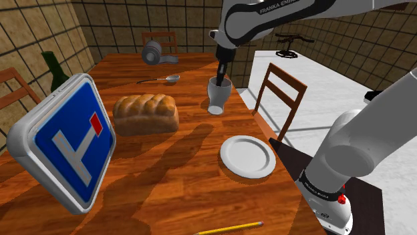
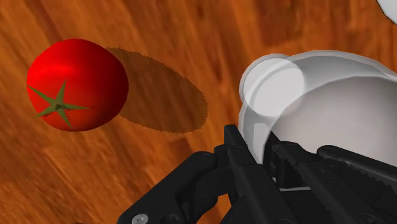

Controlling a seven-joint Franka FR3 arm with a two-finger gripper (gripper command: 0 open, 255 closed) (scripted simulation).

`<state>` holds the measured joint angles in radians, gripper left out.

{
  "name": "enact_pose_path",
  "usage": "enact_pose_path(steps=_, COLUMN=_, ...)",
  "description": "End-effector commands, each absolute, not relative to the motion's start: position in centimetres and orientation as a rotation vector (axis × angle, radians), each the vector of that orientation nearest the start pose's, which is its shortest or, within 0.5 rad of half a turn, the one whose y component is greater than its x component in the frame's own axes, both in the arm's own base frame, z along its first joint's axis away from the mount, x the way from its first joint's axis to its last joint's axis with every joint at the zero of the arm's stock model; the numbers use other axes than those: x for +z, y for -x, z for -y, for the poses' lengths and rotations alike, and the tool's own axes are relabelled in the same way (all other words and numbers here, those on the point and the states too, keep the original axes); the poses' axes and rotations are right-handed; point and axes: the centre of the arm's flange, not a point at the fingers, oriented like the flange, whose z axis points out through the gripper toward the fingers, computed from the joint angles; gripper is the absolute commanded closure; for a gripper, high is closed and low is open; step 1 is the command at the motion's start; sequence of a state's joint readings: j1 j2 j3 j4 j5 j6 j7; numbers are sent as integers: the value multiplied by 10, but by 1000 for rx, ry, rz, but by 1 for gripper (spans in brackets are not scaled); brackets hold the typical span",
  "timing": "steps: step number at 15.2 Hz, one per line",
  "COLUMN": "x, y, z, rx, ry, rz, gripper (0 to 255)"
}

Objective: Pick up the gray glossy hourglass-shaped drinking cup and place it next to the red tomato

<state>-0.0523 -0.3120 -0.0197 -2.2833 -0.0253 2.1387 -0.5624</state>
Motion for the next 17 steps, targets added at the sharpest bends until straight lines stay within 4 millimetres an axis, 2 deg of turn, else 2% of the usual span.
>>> enact_pose_path(steps=1, x=485, y=-471, z=35, rx=-249, ry=3099, rz=796, gripper=255)
enact_pose_path(steps=8, x=449, y=-471, z=35, rx=-249, ry=3099, rz=796, gripper=255)
enact_pose_path(steps=16, x=449, y=-471, z=35, rx=-249, ry=3099, rz=796, gripper=255)
enact_pose_path(steps=17, x=449, y=-471, z=35, rx=-249, ry=3099, rz=796, gripper=0)
